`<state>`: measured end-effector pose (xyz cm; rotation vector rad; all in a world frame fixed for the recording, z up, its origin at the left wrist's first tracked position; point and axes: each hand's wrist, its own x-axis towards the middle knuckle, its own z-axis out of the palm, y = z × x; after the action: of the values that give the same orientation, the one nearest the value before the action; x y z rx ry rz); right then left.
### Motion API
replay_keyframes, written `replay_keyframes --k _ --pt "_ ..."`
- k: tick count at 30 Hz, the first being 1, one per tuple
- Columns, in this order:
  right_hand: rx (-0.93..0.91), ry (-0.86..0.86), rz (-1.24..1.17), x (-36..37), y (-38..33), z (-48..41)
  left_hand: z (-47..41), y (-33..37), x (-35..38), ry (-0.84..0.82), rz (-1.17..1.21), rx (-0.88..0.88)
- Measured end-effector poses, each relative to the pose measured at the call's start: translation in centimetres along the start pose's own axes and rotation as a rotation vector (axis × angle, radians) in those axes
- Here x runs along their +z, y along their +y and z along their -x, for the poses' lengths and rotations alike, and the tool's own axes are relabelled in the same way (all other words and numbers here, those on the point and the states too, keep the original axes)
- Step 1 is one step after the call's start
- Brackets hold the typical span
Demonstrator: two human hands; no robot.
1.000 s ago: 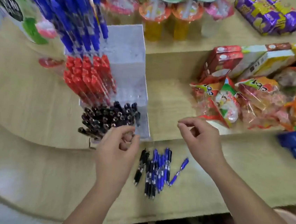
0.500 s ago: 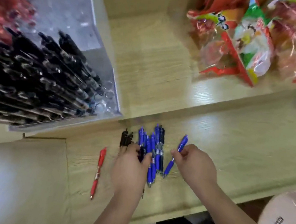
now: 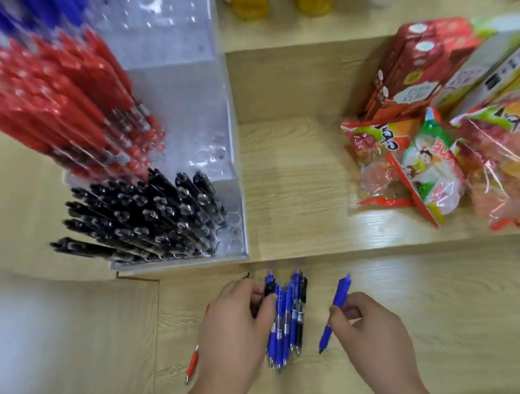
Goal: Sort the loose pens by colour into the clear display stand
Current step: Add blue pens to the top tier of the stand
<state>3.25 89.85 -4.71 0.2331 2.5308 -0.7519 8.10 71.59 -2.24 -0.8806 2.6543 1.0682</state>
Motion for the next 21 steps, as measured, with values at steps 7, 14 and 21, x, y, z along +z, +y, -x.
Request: replay_keyframes --k 7,14,21 --pt "-0.361 0.078 -0.199 -7.5 -9.4 3.3 2.1 4.1 -8.7 0.284 0.243 0.136" --pt "-0.530 0.098 -0.320 -7.3 -15.8 1.8 1.3 5.4 -10.2 0.547 0.453 0.071" --pt "-0.548 0.080 -0.416 -6.5 -16.3 0.5 0.5 7.0 -10.3 0.725 0.460 0.175"
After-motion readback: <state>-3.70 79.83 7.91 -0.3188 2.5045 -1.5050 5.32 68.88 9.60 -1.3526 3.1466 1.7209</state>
